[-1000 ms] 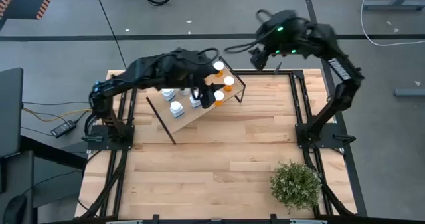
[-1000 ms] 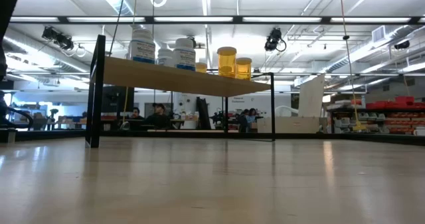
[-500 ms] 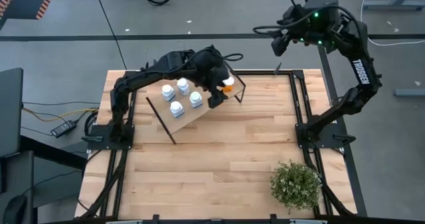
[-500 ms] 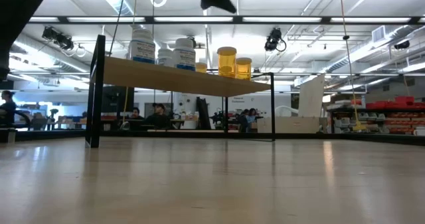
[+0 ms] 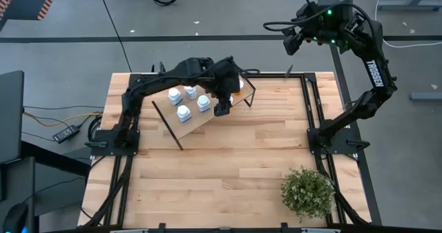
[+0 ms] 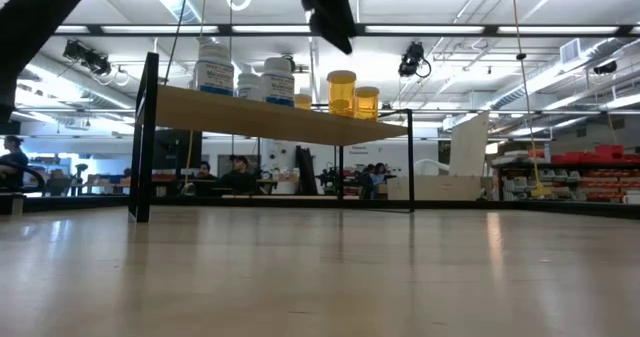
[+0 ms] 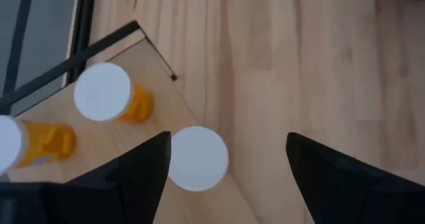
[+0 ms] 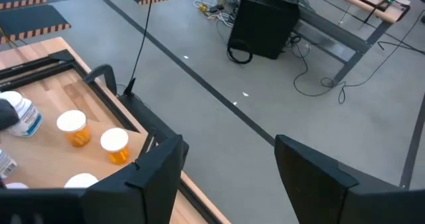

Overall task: Pick and place medicine bottles onto shelf by color
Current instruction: Put the orange pill bottle on the shelf aligned with the other orange pill bottle, then return to Home Position

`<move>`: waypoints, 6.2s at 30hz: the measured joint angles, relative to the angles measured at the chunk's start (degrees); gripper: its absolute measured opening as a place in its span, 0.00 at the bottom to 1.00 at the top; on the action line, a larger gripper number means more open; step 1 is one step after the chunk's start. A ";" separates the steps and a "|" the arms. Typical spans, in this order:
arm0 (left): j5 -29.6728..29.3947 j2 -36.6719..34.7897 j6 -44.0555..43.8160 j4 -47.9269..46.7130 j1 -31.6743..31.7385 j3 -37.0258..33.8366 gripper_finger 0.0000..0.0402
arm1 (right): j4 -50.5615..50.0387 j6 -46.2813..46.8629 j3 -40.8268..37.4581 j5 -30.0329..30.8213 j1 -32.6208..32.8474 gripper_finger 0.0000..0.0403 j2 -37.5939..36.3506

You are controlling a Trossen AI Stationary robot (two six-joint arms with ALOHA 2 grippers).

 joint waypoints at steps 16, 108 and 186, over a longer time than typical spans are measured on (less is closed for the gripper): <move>-5.01 4.46 0.22 -2.14 0.42 -0.02 0.77 | -0.20 -3.77 0.00 -0.23 0.00 0.61 0.00; -14.24 -9.10 -16.79 4.87 1.01 2.38 0.56 | -4.65 0.10 0.00 -2.51 0.07 0.61 0.04; -18.70 -95.94 -33.54 59.00 -13.68 -89.77 0.01 | 75.63 32.44 -79.27 -17.52 21.13 0.01 -36.33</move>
